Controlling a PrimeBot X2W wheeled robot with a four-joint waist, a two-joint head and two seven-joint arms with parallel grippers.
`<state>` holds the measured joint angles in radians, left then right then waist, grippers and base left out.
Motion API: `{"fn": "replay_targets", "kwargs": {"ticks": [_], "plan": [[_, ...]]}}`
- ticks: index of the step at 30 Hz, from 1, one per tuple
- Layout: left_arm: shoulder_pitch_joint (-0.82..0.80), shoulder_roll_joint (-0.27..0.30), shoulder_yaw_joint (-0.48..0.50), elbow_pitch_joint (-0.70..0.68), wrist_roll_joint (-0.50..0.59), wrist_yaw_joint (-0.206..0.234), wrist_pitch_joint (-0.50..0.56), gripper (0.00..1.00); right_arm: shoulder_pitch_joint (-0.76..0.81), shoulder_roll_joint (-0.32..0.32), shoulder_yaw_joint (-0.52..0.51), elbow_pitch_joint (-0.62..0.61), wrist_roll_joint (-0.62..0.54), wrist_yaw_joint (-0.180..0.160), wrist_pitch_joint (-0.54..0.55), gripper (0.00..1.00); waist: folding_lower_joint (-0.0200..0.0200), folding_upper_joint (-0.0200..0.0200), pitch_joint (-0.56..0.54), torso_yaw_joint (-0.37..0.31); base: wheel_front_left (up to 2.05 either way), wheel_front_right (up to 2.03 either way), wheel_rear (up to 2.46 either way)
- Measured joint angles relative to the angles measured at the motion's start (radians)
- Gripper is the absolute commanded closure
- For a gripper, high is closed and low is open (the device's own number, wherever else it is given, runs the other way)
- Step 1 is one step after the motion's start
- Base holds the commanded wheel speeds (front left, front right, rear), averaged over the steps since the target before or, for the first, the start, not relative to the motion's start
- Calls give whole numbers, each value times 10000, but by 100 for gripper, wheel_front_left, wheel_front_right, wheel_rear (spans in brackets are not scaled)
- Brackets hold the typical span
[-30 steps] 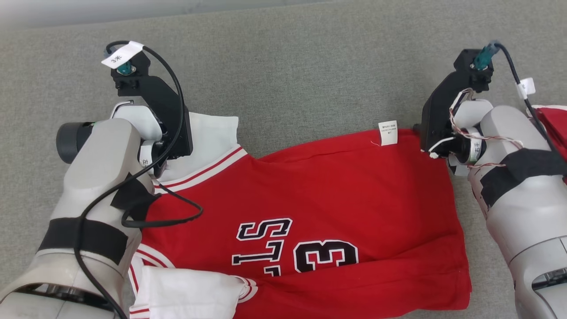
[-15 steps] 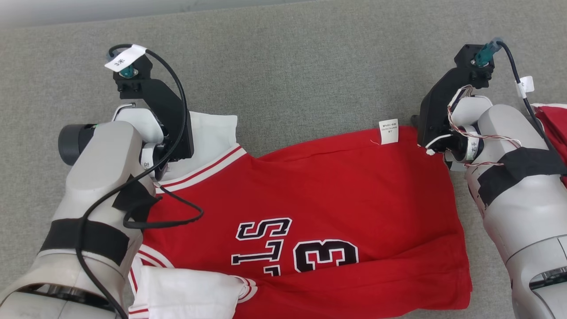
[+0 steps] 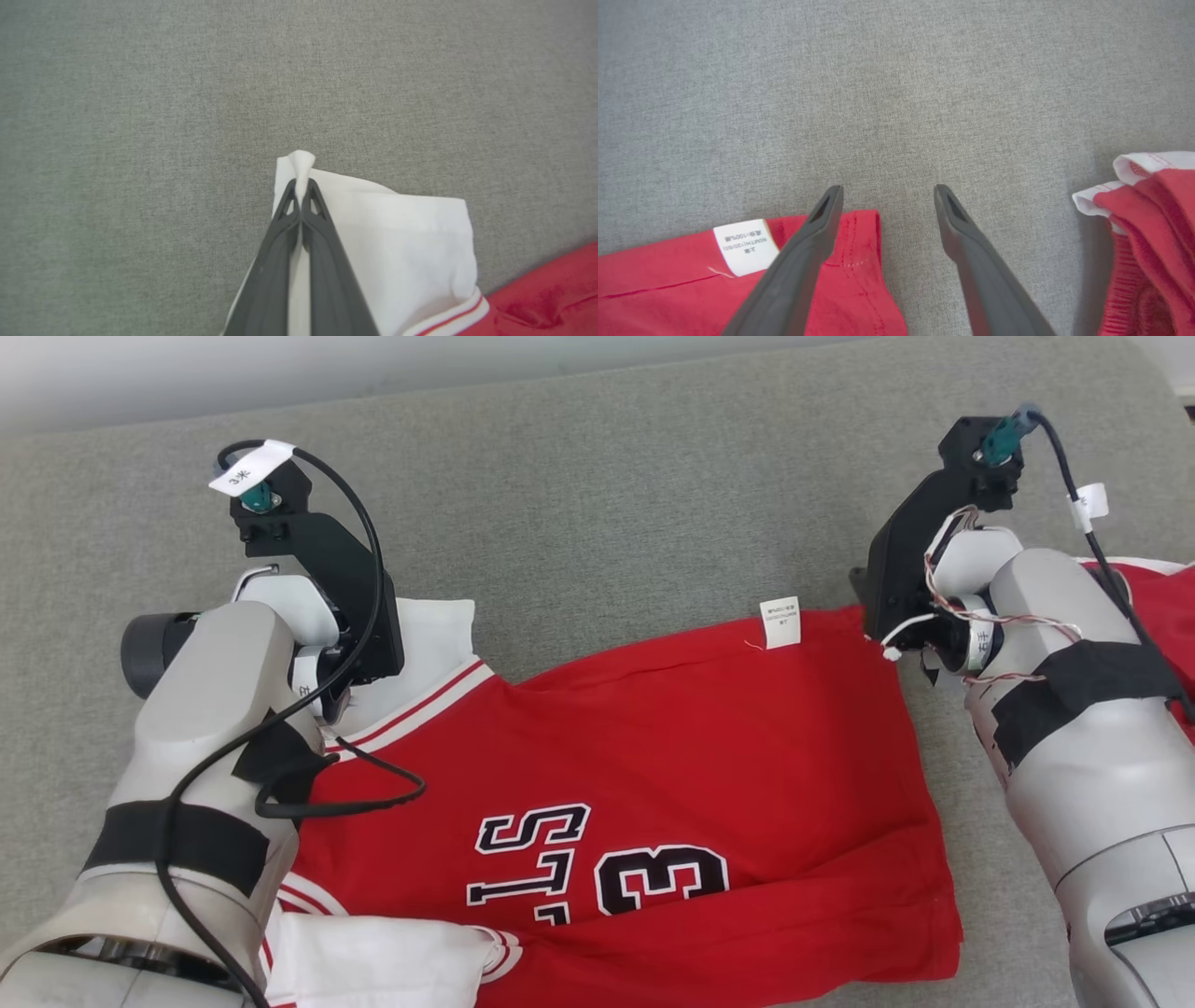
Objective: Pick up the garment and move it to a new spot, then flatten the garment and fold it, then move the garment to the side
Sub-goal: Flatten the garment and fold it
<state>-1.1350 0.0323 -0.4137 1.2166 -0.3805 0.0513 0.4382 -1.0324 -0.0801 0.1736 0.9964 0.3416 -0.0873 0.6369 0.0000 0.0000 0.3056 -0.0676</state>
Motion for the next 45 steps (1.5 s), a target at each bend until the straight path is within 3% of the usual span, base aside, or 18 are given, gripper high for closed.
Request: {"fn": "replay_targets", "kwargs": {"ticks": [16, 17, 18, 20, 21, 25, 27, 45], "plan": [[-7, -17, -173, 56, 2, -4, -44, 100, 461, 134, 36, -19, 299, 69, 71, 0, 0, 1, 176, 11, 0, 0, 0], [-8, -15, -174, 63, 2, -4, -81, 100, 461, 138, 50, -13, 337, 69, 115, 5, 0, 0, 186, 21, 0, 0, 0], [-9, -17, -174, 71, 2, -4, -81, 100, 463, 140, 73, -10, 368, 69, 148, 22, 0, 1, 194, 31, 0, 0, 0], [-17, -19, -178, 117, 2, -4, -90, 100, 465, 142, 127, -12, 385, 69, 157, 33, 0, 0, 211, 58, 0, 0, 0], [-23, -19, -180, 130, 2, -4, -92, 100, 465, 142, 140, -12, 403, 69, 159, 56, 0, 0, 215, 66, 0, 0, 0], [-30, -19, -190, 207, 2, -4, -121, 100, 465, 142, 190, -15, 460, 69, 232, 73, 0, 0, 229, 89, 0, 0, 0], [-30, -19, -190, 224, 2, -4, -125, 100, 465, 146, 209, -19, 522, 69, 232, 100, 0, 1, 239, 100, 0, 0, 0], [-249, -25, -171, 297, -77, -92, -462, 100, 430, 151, 274, -203, 535, -88, -188, 100, 0, 0, 215, 123, 0, 0, 0]]}}
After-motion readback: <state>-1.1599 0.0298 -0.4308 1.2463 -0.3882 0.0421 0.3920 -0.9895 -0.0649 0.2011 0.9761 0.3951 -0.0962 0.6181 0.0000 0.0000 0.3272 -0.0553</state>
